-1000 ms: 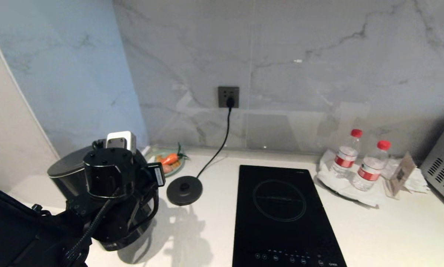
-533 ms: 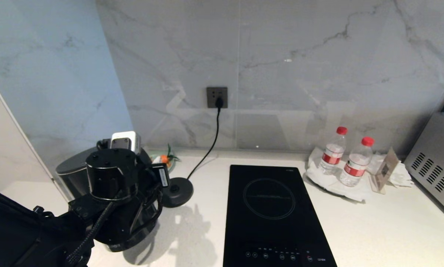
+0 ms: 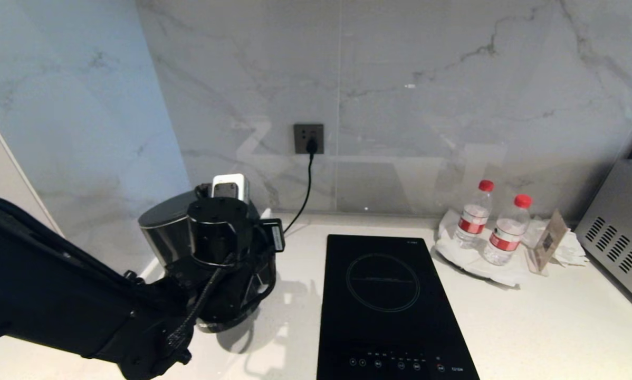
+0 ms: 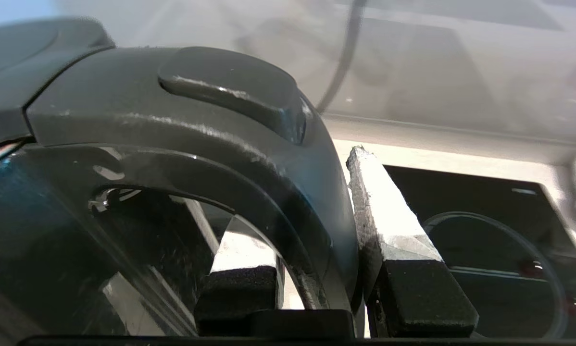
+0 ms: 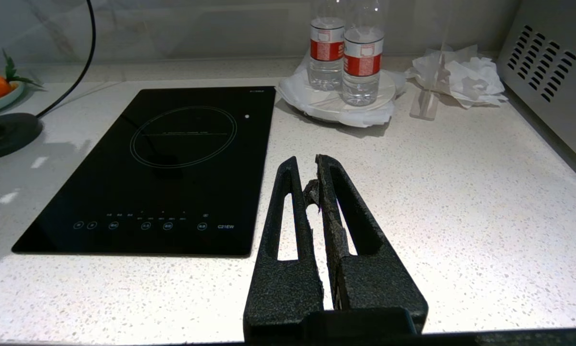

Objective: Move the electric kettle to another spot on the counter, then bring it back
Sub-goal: Place it on the power base

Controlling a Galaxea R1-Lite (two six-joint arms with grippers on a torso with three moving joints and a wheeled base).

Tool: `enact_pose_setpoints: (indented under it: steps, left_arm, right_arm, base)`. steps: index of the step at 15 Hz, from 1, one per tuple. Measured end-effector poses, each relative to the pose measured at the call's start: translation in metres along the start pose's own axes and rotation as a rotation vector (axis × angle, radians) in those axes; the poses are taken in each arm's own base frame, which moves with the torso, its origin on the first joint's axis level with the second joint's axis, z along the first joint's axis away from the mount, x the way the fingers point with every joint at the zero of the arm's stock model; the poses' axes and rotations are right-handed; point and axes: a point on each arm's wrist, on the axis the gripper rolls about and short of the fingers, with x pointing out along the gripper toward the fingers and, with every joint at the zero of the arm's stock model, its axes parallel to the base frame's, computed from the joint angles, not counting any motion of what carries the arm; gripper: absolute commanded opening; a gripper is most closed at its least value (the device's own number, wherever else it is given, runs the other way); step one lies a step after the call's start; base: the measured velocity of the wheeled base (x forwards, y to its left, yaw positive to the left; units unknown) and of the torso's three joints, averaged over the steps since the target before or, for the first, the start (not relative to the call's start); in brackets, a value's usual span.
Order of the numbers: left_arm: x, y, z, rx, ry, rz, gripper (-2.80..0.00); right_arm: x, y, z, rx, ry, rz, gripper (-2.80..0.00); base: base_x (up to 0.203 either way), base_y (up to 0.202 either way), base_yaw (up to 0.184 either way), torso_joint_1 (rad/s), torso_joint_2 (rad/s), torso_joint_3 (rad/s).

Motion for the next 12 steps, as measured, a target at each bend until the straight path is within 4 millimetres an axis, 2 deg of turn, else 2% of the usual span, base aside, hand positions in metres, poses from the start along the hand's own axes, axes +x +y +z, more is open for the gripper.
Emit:
enact_pose_setpoints:
  steps: [6, 12]
  left_arm:
    - [0.046, -0.039, -0.01, 0.0, -0.046, -0.011, -2.8]
    - [0.096, -0.052, -0.023, 0.035, -0.097, 0.059, -2.8]
  right_arm:
    - [0.0, 0.0, 0.0, 0.0, 0.0, 0.0, -2.8]
    - [0.0, 0.0, 0.0, 0.0, 0.0, 0.0, -2.8]
  base:
    - [0.0, 0.0, 0.0, 0.0, 0.0, 0.0]
    - [0.0, 0.0, 0.0, 0.0, 0.0, 0.0]
